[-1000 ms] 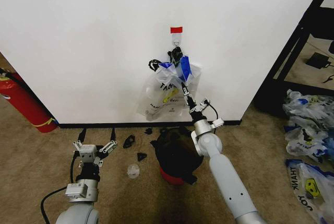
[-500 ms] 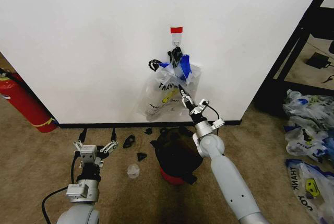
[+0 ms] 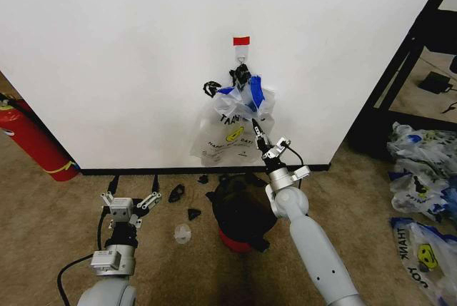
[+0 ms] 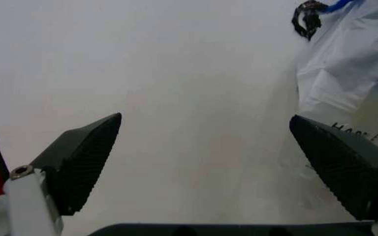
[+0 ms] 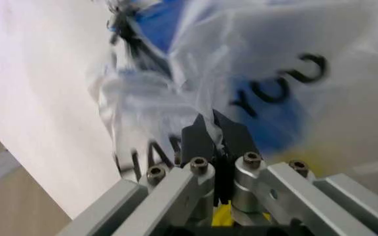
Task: Pick up the garbage bag from the wall and place it over the trash bin.
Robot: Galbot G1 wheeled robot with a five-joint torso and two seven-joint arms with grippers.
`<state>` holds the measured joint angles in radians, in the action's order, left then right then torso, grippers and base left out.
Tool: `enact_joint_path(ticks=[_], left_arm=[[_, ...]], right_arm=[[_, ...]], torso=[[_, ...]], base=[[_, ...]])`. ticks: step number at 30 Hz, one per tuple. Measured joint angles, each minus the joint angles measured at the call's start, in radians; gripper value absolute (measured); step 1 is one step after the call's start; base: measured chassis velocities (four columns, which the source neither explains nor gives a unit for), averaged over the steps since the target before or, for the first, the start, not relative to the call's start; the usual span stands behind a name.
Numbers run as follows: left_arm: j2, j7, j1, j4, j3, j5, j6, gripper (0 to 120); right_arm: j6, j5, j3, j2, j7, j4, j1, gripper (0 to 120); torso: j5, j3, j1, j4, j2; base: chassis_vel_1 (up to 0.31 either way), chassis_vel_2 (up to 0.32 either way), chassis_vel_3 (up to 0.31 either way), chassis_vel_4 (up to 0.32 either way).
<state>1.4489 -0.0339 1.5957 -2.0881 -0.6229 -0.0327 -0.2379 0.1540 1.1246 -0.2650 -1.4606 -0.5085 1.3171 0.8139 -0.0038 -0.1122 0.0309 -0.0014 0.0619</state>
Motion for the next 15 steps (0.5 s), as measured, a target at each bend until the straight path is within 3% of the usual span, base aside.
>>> enact_joint_path(ticks=[11, 15], left_arm=[[-0.016, -0.002, -0.006, 0.006, -0.004, -0.007, -0.003, 100], [-0.022, -0.002, -0.010, 0.007, -0.005, -0.010, -0.003, 100]], right_arm=[[0.022, -0.064, -0.013, 0.032, -0.020, -0.003, 0.058, 0], [0.021, -0.099, -0.032, 0.066, -0.082, -0.008, 0.124, 0]], torso=[[-0.0001, 0.000, 0.000, 0.0001, 0.000], [0.0000, 0.000, 0.000, 0.0000, 0.000]], base=[[0.000, 0.000, 0.000, 0.000], [0.000, 0.000, 0.000, 0.000]])
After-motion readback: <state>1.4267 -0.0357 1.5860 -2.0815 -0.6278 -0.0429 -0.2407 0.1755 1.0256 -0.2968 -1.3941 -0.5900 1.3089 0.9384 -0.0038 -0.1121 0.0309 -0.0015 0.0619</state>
